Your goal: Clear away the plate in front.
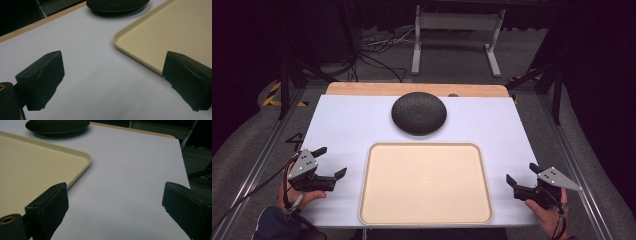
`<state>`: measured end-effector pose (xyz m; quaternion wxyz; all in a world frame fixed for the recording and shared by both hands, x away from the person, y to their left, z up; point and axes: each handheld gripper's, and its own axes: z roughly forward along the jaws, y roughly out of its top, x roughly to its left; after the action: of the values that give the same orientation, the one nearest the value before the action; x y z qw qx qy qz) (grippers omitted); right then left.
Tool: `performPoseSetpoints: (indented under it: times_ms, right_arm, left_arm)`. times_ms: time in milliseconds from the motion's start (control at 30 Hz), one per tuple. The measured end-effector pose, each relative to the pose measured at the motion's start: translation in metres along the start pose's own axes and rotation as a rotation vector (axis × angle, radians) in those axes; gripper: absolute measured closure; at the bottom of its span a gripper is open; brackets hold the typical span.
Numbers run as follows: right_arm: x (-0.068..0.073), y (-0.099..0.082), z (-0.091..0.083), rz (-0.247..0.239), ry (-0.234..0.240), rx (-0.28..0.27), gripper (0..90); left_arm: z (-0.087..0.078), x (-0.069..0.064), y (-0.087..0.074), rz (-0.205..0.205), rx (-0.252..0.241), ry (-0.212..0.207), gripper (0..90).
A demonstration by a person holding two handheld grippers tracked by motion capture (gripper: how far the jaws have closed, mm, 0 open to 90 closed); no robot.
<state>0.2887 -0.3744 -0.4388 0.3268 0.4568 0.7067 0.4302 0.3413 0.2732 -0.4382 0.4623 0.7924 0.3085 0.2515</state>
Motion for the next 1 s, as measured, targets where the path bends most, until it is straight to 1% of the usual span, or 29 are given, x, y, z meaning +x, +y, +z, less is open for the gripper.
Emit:
performPoseSetpoints:
  times_ms: [67,100,133,167,200,233,267,333,367,433,500,533,567,600,633,667,700,733,800,833,900,933,1000]
  right_arm:
    - [0.000,0.000,0.000,-0.002,0.001,-0.001,7.3]
    - [0.001,0.000,-0.001,-0.007,-0.003,-0.001,7.3]
    - [0.001,0.001,-0.001,-0.008,-0.002,-0.005,7.3]
    - [0.001,0.001,-0.001,-0.008,-0.002,-0.005,7.3]
    - [0.002,0.002,-0.002,-0.007,-0.003,-0.006,7.3]
    - [0.003,0.003,-0.002,-0.008,-0.004,-0.009,7.3]
    - [0.004,0.003,-0.002,-0.012,-0.004,-0.007,7.3]
    - [0.007,0.004,-0.001,-0.022,0.004,-0.002,7.3]
    - [0.008,0.004,-0.001,-0.024,0.016,-0.001,7.3]
    - [0.008,0.003,0.000,-0.026,0.019,0.005,7.3]
    - [0.008,0.003,0.000,-0.024,0.016,0.006,7.3]
    - [0.007,0.003,0.001,-0.025,0.014,0.008,7.3]
    - [0.007,0.002,0.001,-0.021,0.019,0.010,7.3]
    - [0.007,0.002,0.001,-0.019,0.022,0.010,7.3]
    - [0.007,0.002,0.001,-0.019,0.022,0.010,7.3]
    - [0.007,0.002,0.001,-0.017,0.025,0.010,7.3]
    - [0.007,0.002,0.001,-0.021,0.026,0.014,7.3]
    - [0.008,0.002,0.002,-0.027,0.027,0.015,7.3]
    - [0.009,0.001,0.002,-0.029,0.029,0.018,7.3]
    - [0.009,0.001,0.003,-0.029,0.028,0.019,7.3]
    - [0.008,0.001,0.002,-0.030,0.025,0.015,7.3]
    - [0.008,0.001,0.002,-0.030,0.024,0.011,7.3]
    - [0.008,0.001,0.001,-0.024,0.022,0.007,7.3]
  left_arm:
    - [0.001,-0.001,0.001,0.006,0.007,0.008,5.2]
    - [0.001,-0.001,0.003,0.020,0.012,0.014,6.3]
    - [0.001,-0.001,0.003,0.020,0.012,0.014,8.5]
    - [0.000,-0.002,0.005,0.040,0.011,0.027,8.5]
    - [-0.001,-0.003,0.007,0.044,0.005,0.030,10.2]
    - [-0.001,-0.003,0.008,0.049,0.008,0.026,10.0]
    - [-0.002,-0.003,0.010,0.061,0.012,0.038,10.0]
    - [-0.003,-0.003,0.014,0.078,0.022,0.035,9.6]
    - [-0.002,-0.003,0.015,0.081,0.022,0.040,9.6]
    - [-0.002,-0.003,0.021,0.099,0.024,0.036,9.4]
    - [-0.001,-0.004,0.028,0.130,0.036,0.047,9.4]
    - [0.001,-0.004,0.032,0.159,0.044,0.051,9.3]
    - [0.003,-0.005,0.036,0.175,0.050,0.052,9.3]
    - [0.005,-0.007,0.040,0.201,0.062,0.057,9.4]
    - [0.005,-0.007,0.040,0.201,0.062,0.057,8.5]
    - [0.011,-0.009,0.048,0.234,0.073,0.060,8.5]
    - [0.015,-0.010,0.053,0.251,0.082,0.060,8.5]
    - [0.019,-0.012,0.057,0.269,0.092,0.051,8.4]
    - [0.026,-0.015,0.063,0.314,0.106,0.057,8.4]
    - [0.031,-0.015,0.067,0.328,0.119,0.050,8.4]
    - [0.038,-0.016,0.073,0.348,0.137,0.053,8.4]
    - [0.041,-0.017,0.075,0.352,0.144,0.047,8.4]
    - [0.048,-0.017,0.082,0.381,0.164,0.051,8.7]
